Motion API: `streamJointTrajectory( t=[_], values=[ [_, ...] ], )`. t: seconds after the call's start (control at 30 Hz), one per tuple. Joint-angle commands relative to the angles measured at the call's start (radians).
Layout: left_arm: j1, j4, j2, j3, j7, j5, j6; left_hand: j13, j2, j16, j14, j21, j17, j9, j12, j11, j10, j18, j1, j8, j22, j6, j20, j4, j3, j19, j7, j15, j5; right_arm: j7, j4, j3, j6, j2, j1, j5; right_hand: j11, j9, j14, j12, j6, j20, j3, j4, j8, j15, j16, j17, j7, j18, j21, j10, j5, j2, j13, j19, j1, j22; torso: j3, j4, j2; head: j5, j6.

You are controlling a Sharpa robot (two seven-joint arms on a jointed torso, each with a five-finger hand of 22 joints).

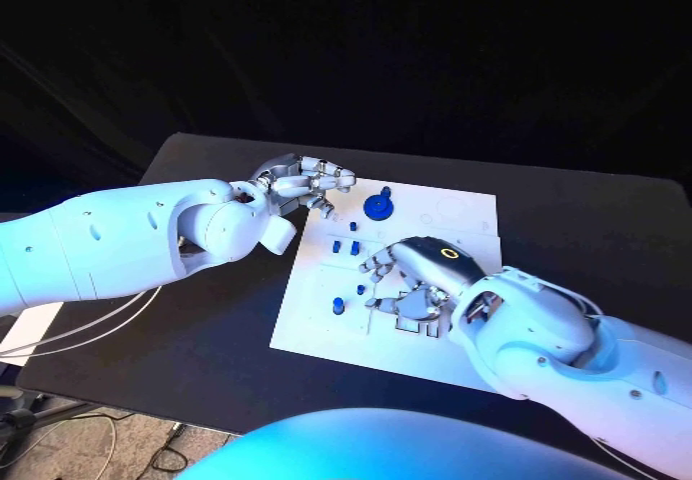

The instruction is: Assemble the parts on the task board

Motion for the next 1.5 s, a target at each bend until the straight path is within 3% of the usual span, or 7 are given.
streamJointTrajectory(
  t=[0.03,0.13,0.3,0.4,0.63,1.03,1.5],
  values=[
    [0.001,-0.003,0.004,0.001,0.009,0.003,0.020,-0.001,0.010,-0.004,-0.005,-0.006,0.000,-0.002,0.002,0.000,-0.009,-0.008,-0.003,0.004,0.001,-0.007,0.002,0.002,0.004,-0.007,-0.001,0.001,-0.002,0.012,0.048,0.015,-0.080,-0.077,0.010,0.174,-0.006,0.005,0.029,0.036,0.038,-0.005,-0.007,0.004,0.016,-0.004,0.005,0.013,0.004,0.010,0.009,0.061,0.015,0.029,0.008,0.010,0.008,0.022,-0.0001,-0.0154,-0.008,-0.022,0.005],
    [0.000,-0.005,0.007,0.000,0.014,0.006,0.021,-0.001,0.010,-0.004,-0.005,-0.006,-0.001,-0.002,0.002,0.000,-0.009,-0.008,-0.003,0.004,0.002,-0.007,0.003,0.002,0.004,-0.007,-0.001,0.001,-0.002,-0.010,0.073,0.026,-0.105,-0.166,0.018,0.289,-0.025,0.011,0.050,0.100,0.080,-0.014,-0.006,0.008,0.032,-0.017,0.057,0.094,0.002,-0.006,0.070,0.185,0.035,0.040,0.037,0.063,0.016,0.108,0.0011,-0.0294,-0.012,-0.035,0.015],
    [-0.003,-0.005,0.009,0.000,0.020,0.015,0.023,-0.002,0.010,-0.005,-0.005,-0.006,-0.001,-0.002,0.002,0.000,-0.010,-0.008,-0.004,0.004,0.002,-0.008,0.003,0.002,0.004,-0.007,-0.001,0.001,-0.002,-0.077,0.089,0.033,-0.117,-0.275,0.003,0.364,-0.062,0.014,0.068,0.233,0.119,-0.044,-0.059,0.066,0.054,-0.048,0.115,0.180,-0.031,-0.025,0.145,0.327,0.115,0.032,0.144,0.121,-0.055,0.210,0.0052,-0.0531,-0.016,-0.066,0.041],
    [-0.005,-0.007,0.014,-0.002,0.019,0.017,0.023,-0.002,0.011,-0.005,-0.006,-0.007,-0.002,-0.002,0.002,0.000,-0.010,-0.008,-0.004,0.005,0.001,-0.008,0.003,0.002,0.004,-0.008,-0.001,0.001,-0.002,-0.150,0.101,0.034,-0.100,-0.321,-0.017,0.305,-0.080,0.027,0.074,0.662,0.136,-0.058,-0.142,0.113,0.087,-0.071,0.151,0.236,-0.064,-0.042,0.190,0.335,0.207,0.029,0.612,0.145,-0.082,0.271,0.0083,-0.0638,-0.018,-0.086,0.049],
    [-0.009,-0.014,0.027,-0.004,0.017,0.019,0.027,-0.002,0.011,-0.004,-0.005,-0.009,-0.001,-0.002,0.002,0.001,-0.010,-0.008,-0.006,0.005,0.000,-0.009,0.003,0.003,0.004,-0.008,0.000,0.002,-0.002,-0.245,0.113,0.035,-0.035,-0.381,-0.051,0.182,-0.078,0.060,0.083,1.054,0.113,-0.057,-0.261,0.146,0.143,-0.060,0.188,0.304,-0.049,-0.044,0.219,0.325,0.162,0.090,1.078,0.157,-0.119,0.316,0.0115,-0.0745,-0.022,-0.118,0.058],
    [-0.011,-0.018,0.036,-0.004,0.014,0.019,0.035,-0.002,0.012,-0.005,-0.006,-0.007,-0.002,-0.002,0.002,0.001,-0.011,-0.008,-0.008,0.006,0.001,-0.009,0.003,0.005,0.003,-0.008,0.000,0.002,-0.002,-0.262,0.101,0.035,-0.026,-0.339,-0.064,0.144,-0.073,0.082,0.087,1.152,0.094,-0.055,-0.312,0.146,0.169,-0.057,0.200,0.330,-0.049,-0.047,0.234,0.348,0.166,0.111,1.201,0.165,-0.120,0.339,0.0083,-0.0629,-0.020,-0.134,0.051],
    [-0.011,-0.016,0.035,-0.004,0.014,0.019,0.037,-0.002,0.012,-0.005,-0.006,-0.008,-0.002,-0.002,0.003,0.001,-0.011,-0.008,-0.009,0.006,0.001,-0.009,0.003,0.006,0.003,-0.008,0.000,0.002,-0.002,-0.264,0.059,0.034,0.022,-0.260,-0.071,0.093,-0.072,0.094,0.088,1.165,0.085,-0.054,-0.323,0.141,0.179,-0.056,0.203,0.335,-0.048,-0.048,0.236,0.349,0.180,0.120,1.223,0.165,-0.091,0.344,0.0063,-0.0586,-0.019,-0.136,0.044]
  ],
)
